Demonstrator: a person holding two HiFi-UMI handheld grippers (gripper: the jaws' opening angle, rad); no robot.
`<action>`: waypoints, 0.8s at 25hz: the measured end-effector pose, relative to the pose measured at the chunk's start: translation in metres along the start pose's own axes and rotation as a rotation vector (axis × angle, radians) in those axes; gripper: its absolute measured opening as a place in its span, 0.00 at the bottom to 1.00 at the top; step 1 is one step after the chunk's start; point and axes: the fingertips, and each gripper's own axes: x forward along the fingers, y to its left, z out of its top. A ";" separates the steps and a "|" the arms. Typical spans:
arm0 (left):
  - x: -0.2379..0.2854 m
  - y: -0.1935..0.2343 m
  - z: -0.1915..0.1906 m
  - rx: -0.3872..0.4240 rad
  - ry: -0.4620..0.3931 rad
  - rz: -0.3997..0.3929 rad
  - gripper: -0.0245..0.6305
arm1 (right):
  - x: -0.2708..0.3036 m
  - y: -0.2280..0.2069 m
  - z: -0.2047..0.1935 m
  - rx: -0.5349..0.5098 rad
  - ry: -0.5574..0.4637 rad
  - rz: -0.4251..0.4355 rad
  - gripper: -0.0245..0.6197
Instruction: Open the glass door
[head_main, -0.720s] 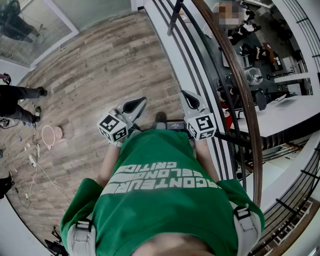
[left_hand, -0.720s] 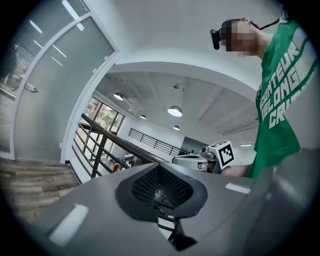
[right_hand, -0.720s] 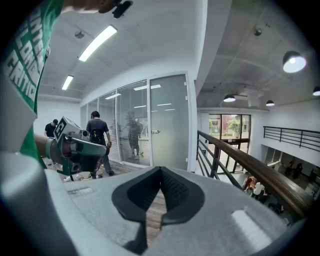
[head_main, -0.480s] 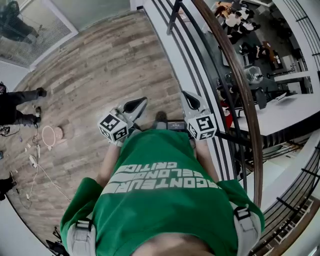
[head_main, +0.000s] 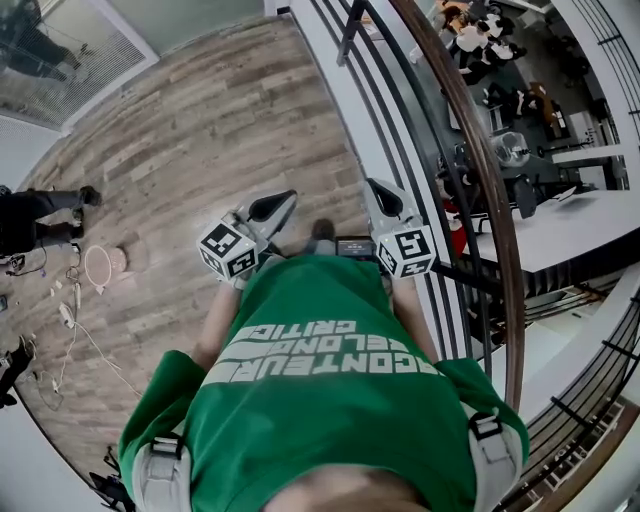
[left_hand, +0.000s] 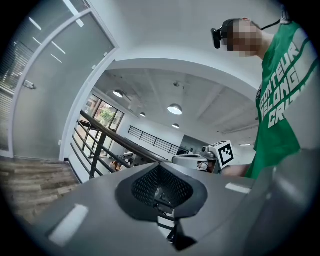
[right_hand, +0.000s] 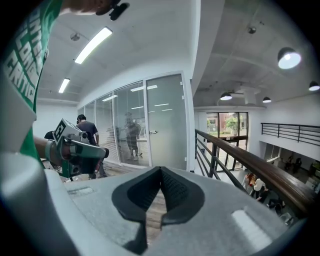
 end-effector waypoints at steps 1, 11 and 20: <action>0.002 0.000 0.000 0.000 0.001 0.003 0.05 | 0.001 -0.002 0.000 -0.001 0.000 0.003 0.03; 0.044 0.001 0.007 0.018 0.006 0.024 0.05 | 0.008 -0.046 0.003 0.010 -0.016 0.022 0.03; 0.079 0.004 0.014 0.016 -0.014 0.073 0.05 | 0.030 -0.095 0.003 0.006 0.001 0.085 0.03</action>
